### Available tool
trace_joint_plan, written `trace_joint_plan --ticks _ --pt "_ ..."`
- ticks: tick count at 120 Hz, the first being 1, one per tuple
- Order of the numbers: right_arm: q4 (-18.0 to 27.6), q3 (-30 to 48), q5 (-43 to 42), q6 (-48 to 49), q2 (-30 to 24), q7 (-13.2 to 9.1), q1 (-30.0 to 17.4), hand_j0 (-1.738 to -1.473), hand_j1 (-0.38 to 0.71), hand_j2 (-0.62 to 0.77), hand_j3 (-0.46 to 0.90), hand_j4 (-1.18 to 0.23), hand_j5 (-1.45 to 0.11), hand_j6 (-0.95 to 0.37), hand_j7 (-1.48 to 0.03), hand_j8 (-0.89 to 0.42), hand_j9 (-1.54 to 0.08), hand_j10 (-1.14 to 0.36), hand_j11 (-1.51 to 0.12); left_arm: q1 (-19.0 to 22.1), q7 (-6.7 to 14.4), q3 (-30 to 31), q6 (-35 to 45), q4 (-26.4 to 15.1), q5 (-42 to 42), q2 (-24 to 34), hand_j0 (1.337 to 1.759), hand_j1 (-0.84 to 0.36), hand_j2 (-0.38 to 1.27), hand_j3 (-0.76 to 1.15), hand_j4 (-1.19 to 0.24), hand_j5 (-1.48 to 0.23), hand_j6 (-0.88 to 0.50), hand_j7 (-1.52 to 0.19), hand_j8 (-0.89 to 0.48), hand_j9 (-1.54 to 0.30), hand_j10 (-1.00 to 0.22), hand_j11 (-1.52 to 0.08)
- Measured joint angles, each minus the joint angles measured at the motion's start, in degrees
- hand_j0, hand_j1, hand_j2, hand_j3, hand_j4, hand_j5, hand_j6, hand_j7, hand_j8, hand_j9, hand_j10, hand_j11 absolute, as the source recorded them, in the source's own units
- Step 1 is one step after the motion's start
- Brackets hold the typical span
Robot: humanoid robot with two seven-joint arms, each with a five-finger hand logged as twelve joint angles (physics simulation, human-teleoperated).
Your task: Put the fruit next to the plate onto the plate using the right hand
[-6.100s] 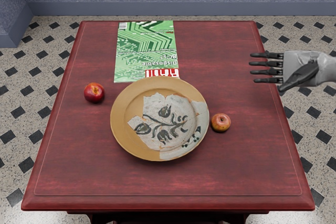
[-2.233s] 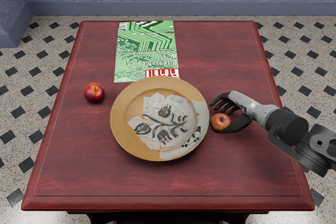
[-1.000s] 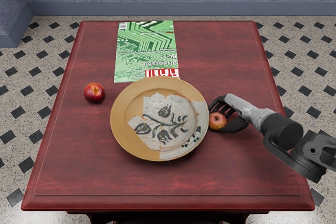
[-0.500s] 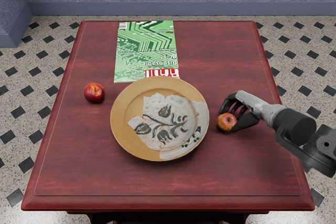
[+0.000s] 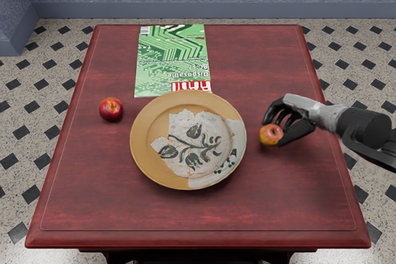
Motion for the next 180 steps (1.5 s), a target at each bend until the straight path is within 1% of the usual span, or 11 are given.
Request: trace_joint_plan --ticks 36,50,53,66,89,94,113,131,140,156,180 --pt "-0.04 3.42 5.29 5.95 0.93 0.3 2.23 -1.658 0.32 0.24 0.0 -0.66 -0.9 -0.44 -0.87 -0.48 -0.89 -0.66 -0.89 -0.04 0.0 0.0 0.02 0.0 0.0 0.0 1.658 0.35 0.0 0.0 0.0 0.0 0.0 0.0 0.0 0.0 0.0 0.0" --pt "-0.11 3.6 6.24 6.77 2.96 0.34 3.59 -1.658 0.32 0.25 0.0 -0.66 -0.9 -0.44 -0.87 -0.48 -0.89 -0.66 -0.89 0.0 0.0 0.0 0.02 0.0 0.0 0.0 1.658 0.35 0.0 0.0 0.0 0.0 0.0 0.0 0.0 0.0 0.0 0.0" --pt "-0.15 3.6 6.32 6.86 3.54 0.33 3.85 -1.658 0.33 0.28 0.0 -0.66 -0.9 -0.44 -0.87 -0.48 -0.89 -0.66 -0.89 -0.02 0.0 0.0 0.01 0.0 0.0 0.0 1.658 0.35 0.0 0.0 0.0 0.0 0.0 0.0 0.0 0.0 0.0 0.0" --pt "-0.5 3.61 6.48 7.09 6.05 0.32 4.79 -1.658 0.32 0.26 0.0 -0.65 -0.9 -0.45 -0.87 -0.48 -0.89 -0.66 -0.89 0.0 0.0 0.0 0.02 0.0 0.0 0.0 1.658 0.35 0.0 0.0 0.0 0.0 0.0 0.0 0.0 0.0 0.0 0.0" --pt "-1.15 3.48 6.57 7.16 9.25 0.21 5.92 -1.658 0.31 0.28 0.0 -0.65 -0.87 -0.52 -0.86 -0.53 -0.86 -0.66 -0.86 0.0 0.0 0.0 0.01 0.0 0.0 0.0 1.658 0.35 0.0 0.0 0.0 0.0 0.0 0.0 0.0 0.0 0.0 0.0" --pt "-1.29 3.54 6.94 7.42 9.43 0.15 6.04 -1.658 0.26 0.21 0.0 -0.6 -0.8 -0.49 -0.78 -0.5 -0.79 -0.6 -0.79 0.0 0.0 0.0 0.01 0.0 0.0 0.0 1.658 0.35 0.0 0.0 0.0 0.0 0.0 0.0 0.0 0.0 0.0 0.0" --pt "-1.9 3.66 9.51 7.96 9.13 0.0 6.25 -1.658 -0.02 0.09 0.0 -0.32 -0.42 -0.27 -0.42 -0.27 -0.42 -0.32 -0.42 0.0 0.0 0.0 0.01 0.0 0.0 0.0 1.658 0.35 0.0 0.0 0.0 0.0 0.0 0.0 0.0 0.0 0.0 0.0" --pt "-2.14 3.73 10.27 8.09 8.67 -0.07 6.3 -1.658 -0.18 0.04 0.0 -0.16 -0.21 -0.14 -0.21 -0.14 -0.21 -0.16 -0.21 0.0 0.0 0.0 0.01 0.0 0.0 0.0 1.658 0.35 0.0 0.0 0.0 0.0 0.0 0.0 0.0 0.0 0.0 0.0" --pt "-2.3 4.09 11.49 8.39 8.26 -0.09 6.29 -1.658 -0.23 0.03 0.0 -0.11 -0.15 -0.1 -0.15 -0.1 -0.15 -0.11 -0.15 0.0 0.0 0.0 0.0 0.0 0.0 0.0 1.658 0.35 0.0 0.0 0.0 0.0 0.0 0.0 0.0 0.0 0.0 0.0" --pt "-3.3 5.61 19.29 11.53 5.57 -0.04 6.25 -1.658 -0.29 0.02 0.0 -0.06 -0.08 -0.05 -0.08 -0.05 -0.08 -0.06 -0.08 -0.01 0.0 0.0 0.01 0.0 0.0 0.0 1.658 0.35 0.0 0.0 0.0 0.0 0.0 0.0 0.0 0.0 0.0 0.0" --pt "-5.99 8.23 32.96 21.69 1.86 -0.02 5.87 -1.658 -0.33 0.01 0.0 -0.02 -0.03 -0.02 -0.03 -0.02 -0.03 -0.02 -0.03 0.0 0.0 0.0 0.0 0.0 0.0 0.0 1.658 0.35 0.0 0.0 0.0 0.0 0.0 0.0 0.0 0.0 0.0 0.0"
